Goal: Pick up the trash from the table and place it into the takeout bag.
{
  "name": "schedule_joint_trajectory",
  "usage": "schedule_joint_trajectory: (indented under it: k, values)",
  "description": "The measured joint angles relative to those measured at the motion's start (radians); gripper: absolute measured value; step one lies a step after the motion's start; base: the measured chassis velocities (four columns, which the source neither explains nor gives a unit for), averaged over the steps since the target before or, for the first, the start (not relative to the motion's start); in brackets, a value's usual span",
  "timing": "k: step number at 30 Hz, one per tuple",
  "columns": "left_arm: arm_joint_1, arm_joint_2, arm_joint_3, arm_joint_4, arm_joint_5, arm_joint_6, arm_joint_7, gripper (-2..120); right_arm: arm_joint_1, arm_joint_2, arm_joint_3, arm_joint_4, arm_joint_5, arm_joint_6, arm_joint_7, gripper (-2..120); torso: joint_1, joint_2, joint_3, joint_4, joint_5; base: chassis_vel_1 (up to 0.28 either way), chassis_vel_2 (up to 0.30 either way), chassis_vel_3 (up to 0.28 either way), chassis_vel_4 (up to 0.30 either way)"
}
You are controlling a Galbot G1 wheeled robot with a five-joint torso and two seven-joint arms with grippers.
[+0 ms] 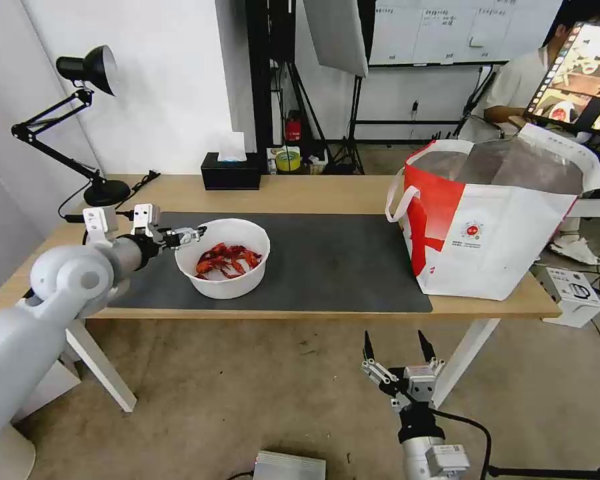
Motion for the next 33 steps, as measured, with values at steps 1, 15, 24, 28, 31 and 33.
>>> schedule_joint_trajectory:
  k: [1,15,24,28,31,33]
  values:
    - [-0.009,-0.004,0.010,0.016,0.003,0.002,0.002,100,0.000,0.000,0.000,0.000,0.000,0.000,0.000,100,0.000,0.000,0.000,-0.0001,0.0000,0.000,0.000,0.000,0.000]
    - [0.018,-0.053,0.030,0.060,0.039,0.004,0.017,100,0.000,0.000,0.000,0.000,0.000,0.000,0.000,100,0.000,0.000,0.000,0.0000,-0.0001,0.000,0.000,0.000,0.000]
    - [0.042,-0.070,0.020,0.059,0.052,-0.003,0.029,99,0.000,0.000,0.000,0.000,0.000,0.000,0.000,100,0.000,0.000,0.000,0.0000,-0.0001,0.000,0.000,0.000,0.000]
    - [0.045,-0.075,0.020,0.061,0.055,-0.007,0.032,88,0.000,0.000,0.000,0.000,0.000,0.000,0.000,100,0.000,0.000,0.000,0.0000,-0.0001,0.000,0.000,0.000,0.000]
    - [0.048,-0.076,0.019,0.060,0.057,-0.012,0.035,74,0.000,0.000,0.000,0.000,0.000,0.000,0.000,100,0.000,0.000,0.000,0.0000,0.0000,0.000,0.000,0.000,0.000]
    - [0.049,-0.077,0.019,0.058,0.057,-0.014,0.035,67,0.000,0.000,0.000,0.000,0.000,0.000,0.000,100,0.000,0.000,0.000,0.0000,0.0000,0.000,0.000,0.000,0.000]
